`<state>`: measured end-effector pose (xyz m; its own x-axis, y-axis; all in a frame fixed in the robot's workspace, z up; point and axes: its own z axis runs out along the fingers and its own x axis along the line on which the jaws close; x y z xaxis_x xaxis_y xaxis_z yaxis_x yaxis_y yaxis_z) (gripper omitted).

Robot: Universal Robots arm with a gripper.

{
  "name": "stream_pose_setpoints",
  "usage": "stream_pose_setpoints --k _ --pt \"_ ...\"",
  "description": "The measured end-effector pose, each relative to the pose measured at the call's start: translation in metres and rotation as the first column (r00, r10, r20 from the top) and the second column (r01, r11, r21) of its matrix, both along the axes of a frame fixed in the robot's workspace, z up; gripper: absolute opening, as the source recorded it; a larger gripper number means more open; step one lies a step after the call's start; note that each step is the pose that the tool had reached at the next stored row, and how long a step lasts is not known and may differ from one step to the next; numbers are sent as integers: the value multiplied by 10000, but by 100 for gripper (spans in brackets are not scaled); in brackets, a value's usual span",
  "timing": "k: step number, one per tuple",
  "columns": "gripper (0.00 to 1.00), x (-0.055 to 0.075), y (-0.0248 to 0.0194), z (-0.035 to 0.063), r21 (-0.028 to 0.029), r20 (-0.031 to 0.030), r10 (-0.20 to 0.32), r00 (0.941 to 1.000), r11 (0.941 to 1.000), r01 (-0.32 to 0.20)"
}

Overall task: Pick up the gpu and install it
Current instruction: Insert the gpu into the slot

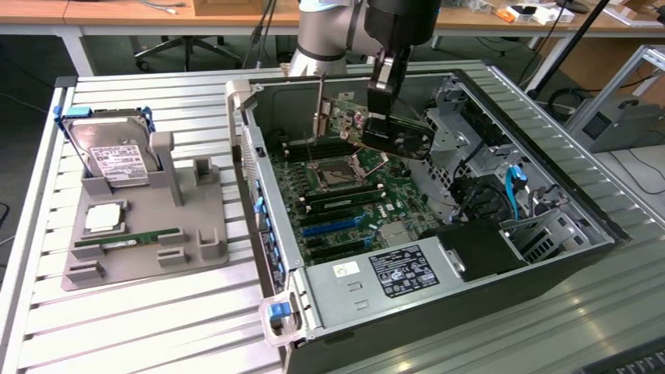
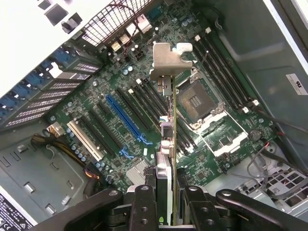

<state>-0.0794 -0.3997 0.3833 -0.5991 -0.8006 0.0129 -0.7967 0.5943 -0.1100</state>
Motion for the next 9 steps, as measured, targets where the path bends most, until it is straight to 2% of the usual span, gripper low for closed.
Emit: stream_pose_setpoints --k 9 --pt "27 0 0 -1 -62 -1 281 9996 9996 -281"
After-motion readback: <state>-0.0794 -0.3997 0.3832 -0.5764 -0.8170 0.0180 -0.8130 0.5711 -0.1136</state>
